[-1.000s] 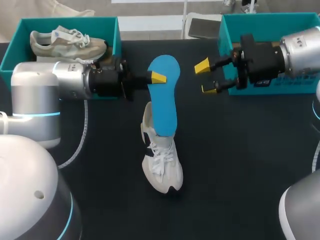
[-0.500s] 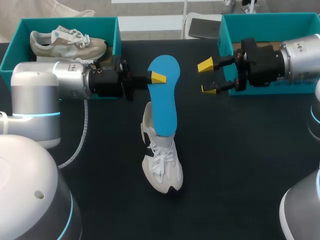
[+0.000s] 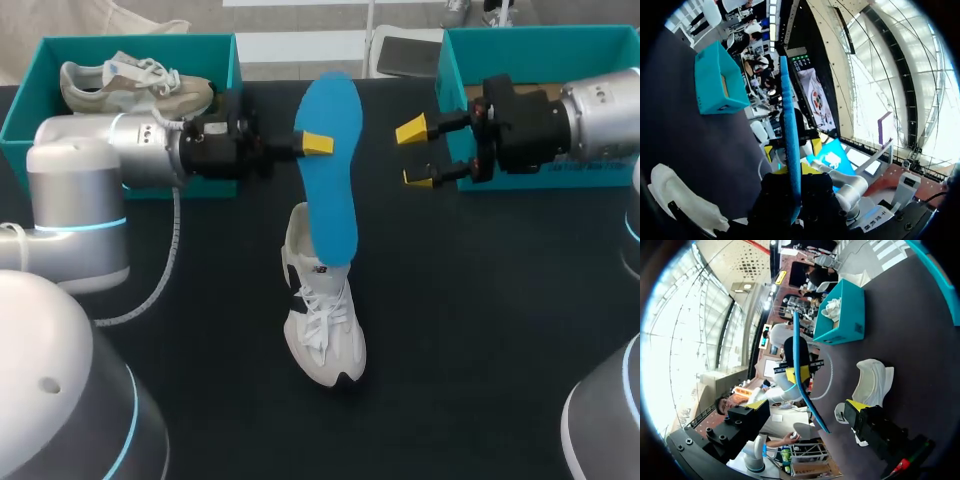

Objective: Take the shoe out of the shoebox, open the shoe tongue, remove and reinsert the insole, then place the shoe into the shoebox

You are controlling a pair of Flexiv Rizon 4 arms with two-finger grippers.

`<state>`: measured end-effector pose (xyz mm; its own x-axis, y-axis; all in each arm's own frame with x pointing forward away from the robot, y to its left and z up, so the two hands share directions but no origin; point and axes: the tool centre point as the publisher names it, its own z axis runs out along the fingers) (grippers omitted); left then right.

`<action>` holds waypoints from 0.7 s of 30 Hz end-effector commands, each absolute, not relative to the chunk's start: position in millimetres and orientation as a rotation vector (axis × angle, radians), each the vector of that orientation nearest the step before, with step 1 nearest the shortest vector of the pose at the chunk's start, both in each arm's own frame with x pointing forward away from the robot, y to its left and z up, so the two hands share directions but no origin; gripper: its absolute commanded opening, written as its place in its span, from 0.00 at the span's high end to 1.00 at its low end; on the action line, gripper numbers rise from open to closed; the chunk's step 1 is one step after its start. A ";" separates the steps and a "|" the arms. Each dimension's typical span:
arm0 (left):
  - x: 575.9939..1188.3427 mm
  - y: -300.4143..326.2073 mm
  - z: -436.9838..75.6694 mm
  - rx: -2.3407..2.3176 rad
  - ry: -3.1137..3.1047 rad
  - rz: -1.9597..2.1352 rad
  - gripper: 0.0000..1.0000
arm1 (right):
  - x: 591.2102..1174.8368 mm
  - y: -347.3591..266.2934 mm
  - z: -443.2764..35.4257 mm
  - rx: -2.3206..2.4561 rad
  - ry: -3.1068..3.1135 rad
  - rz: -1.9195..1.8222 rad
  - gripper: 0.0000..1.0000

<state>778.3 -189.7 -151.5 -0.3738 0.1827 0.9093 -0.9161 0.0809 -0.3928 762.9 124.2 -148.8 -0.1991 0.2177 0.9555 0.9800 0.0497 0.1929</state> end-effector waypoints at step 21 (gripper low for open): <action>796.4 -178.7 -134.6 -0.414 -2.218 2.326 1.00 | 763.8 126.3 -148.9 -1.252 -1.539 -1.218 0.00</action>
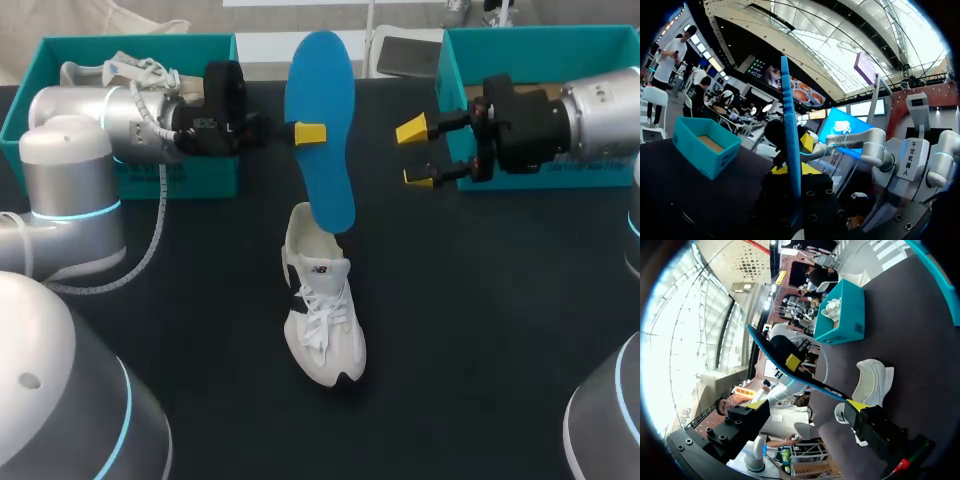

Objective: Take the shoe out of the shoebox, open the shoe tongue, remove and reinsert the insole, then place the shoe into the shoebox

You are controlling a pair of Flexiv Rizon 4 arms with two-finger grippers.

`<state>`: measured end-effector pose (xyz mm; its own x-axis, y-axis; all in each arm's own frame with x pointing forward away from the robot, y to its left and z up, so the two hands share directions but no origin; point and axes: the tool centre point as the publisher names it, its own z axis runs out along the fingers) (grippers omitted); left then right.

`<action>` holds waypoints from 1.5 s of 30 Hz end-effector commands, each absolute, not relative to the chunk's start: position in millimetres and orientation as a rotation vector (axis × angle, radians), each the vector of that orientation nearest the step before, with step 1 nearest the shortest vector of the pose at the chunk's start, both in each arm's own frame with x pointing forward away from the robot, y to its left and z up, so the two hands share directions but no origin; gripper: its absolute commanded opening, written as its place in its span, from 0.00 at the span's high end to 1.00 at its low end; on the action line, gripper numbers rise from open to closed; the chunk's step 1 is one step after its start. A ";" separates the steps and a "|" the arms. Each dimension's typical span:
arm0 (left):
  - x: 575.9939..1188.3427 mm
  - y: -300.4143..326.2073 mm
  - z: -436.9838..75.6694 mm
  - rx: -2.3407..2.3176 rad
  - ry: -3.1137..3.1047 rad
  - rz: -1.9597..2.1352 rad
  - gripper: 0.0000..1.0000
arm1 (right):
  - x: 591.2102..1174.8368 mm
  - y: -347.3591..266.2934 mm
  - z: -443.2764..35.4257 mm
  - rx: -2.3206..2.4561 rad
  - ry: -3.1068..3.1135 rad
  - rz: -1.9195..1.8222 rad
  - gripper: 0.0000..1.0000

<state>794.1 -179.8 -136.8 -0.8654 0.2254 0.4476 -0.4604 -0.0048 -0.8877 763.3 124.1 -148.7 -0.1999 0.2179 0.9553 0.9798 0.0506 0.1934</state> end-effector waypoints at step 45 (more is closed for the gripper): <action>796.2 -166.1 -170.3 -2.684 -2.398 2.226 1.00 | 763.8 126.3 -148.9 -1.252 -1.539 -1.218 0.00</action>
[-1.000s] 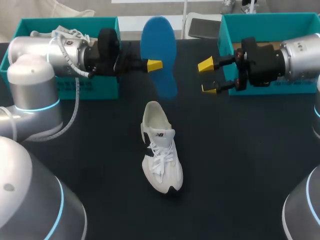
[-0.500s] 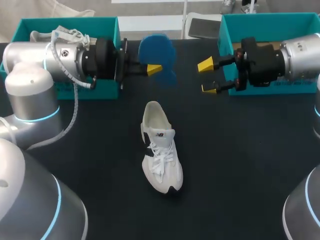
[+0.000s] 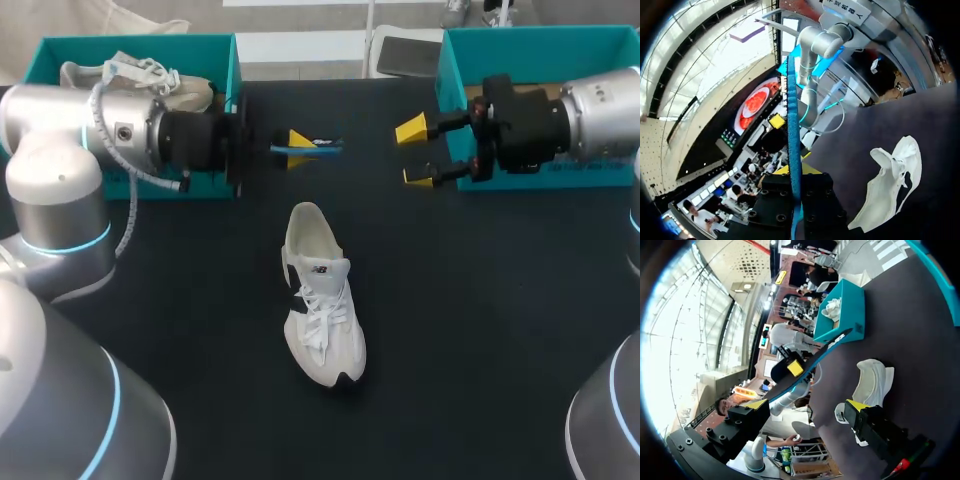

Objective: Take the shoe out of the shoebox, open the shoe tongue, remove and reinsert the insole, then place the shoe into the shoebox

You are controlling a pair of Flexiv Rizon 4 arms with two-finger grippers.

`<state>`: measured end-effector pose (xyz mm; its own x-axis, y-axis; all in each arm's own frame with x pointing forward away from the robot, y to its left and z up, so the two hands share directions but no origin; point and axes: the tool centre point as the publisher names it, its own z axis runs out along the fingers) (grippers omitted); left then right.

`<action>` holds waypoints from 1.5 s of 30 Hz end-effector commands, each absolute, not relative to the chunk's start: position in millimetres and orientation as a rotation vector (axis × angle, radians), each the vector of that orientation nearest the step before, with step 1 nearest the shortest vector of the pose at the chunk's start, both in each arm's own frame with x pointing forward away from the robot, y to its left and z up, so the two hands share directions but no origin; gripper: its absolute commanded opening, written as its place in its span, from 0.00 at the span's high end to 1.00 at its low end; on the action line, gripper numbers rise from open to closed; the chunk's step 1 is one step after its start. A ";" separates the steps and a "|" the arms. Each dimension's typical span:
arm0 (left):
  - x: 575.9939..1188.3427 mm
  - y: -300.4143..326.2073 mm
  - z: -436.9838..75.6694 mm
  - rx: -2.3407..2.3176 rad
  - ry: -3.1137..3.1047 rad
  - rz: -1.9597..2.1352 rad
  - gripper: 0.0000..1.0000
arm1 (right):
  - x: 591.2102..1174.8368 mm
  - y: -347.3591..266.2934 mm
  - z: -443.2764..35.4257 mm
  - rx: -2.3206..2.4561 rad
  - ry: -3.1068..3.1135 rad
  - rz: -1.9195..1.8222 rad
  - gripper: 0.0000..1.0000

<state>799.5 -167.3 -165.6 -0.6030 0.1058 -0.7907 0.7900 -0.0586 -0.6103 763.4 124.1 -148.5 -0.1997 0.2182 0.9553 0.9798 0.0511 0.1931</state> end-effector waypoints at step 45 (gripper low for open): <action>802.9 -161.6 -157.5 1.169 1.294 -1.136 1.00 | 763.8 126.3 -148.9 -1.252 -1.539 -1.218 0.00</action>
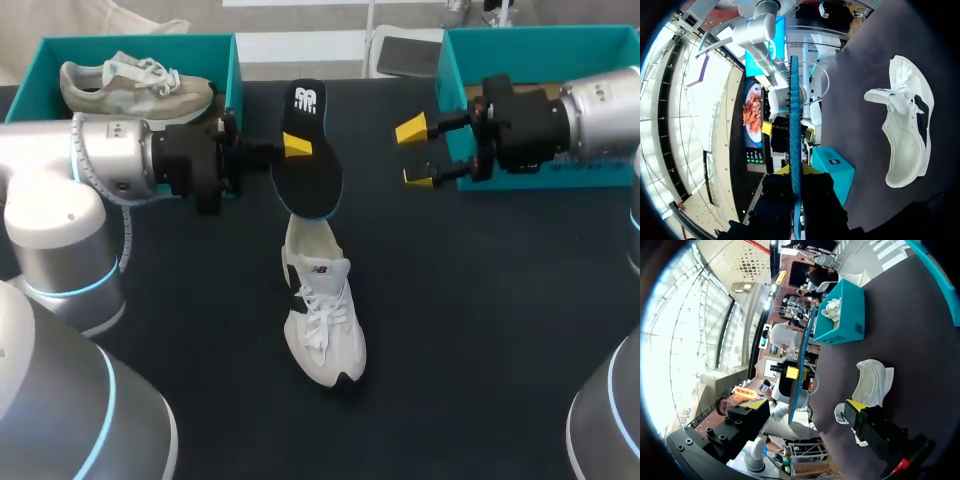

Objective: Take the shoe out of the shoebox, open the shoe tongue, remove and reinsert the insole, then place the shoe into the shoebox

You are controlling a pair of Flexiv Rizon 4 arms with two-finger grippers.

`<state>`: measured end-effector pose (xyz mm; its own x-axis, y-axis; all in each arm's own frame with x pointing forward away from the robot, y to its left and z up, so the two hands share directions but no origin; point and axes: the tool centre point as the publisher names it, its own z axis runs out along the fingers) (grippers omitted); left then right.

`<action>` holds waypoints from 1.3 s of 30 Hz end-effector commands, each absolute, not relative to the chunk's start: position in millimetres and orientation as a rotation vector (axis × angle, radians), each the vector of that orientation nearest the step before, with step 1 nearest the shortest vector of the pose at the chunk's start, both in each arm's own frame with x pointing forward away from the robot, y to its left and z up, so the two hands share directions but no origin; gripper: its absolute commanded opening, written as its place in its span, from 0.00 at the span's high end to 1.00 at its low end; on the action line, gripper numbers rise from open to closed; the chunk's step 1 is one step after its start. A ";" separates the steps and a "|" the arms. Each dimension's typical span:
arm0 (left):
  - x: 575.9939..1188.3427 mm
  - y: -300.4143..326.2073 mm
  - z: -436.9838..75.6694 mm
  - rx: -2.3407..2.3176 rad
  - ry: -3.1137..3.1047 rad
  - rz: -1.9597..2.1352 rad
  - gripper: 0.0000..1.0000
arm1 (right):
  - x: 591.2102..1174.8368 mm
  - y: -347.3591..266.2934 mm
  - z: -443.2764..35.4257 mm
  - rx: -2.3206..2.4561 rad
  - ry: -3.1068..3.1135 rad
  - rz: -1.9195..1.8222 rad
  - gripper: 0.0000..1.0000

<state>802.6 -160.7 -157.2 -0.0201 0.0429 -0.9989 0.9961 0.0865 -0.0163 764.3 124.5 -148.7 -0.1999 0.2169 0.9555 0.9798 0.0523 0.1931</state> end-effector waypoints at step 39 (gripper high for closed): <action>823.6 -225.1 -174.3 1.197 1.125 -1.065 1.00 | 773.6 201.1 -174.3 -1.067 -1.483 -1.198 0.56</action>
<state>827.0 -224.3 -171.9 0.1368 -0.0146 -0.9905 0.9883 0.0704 0.1354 771.5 196.9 -171.5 -0.2009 0.0765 0.9766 0.9708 0.1486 0.1881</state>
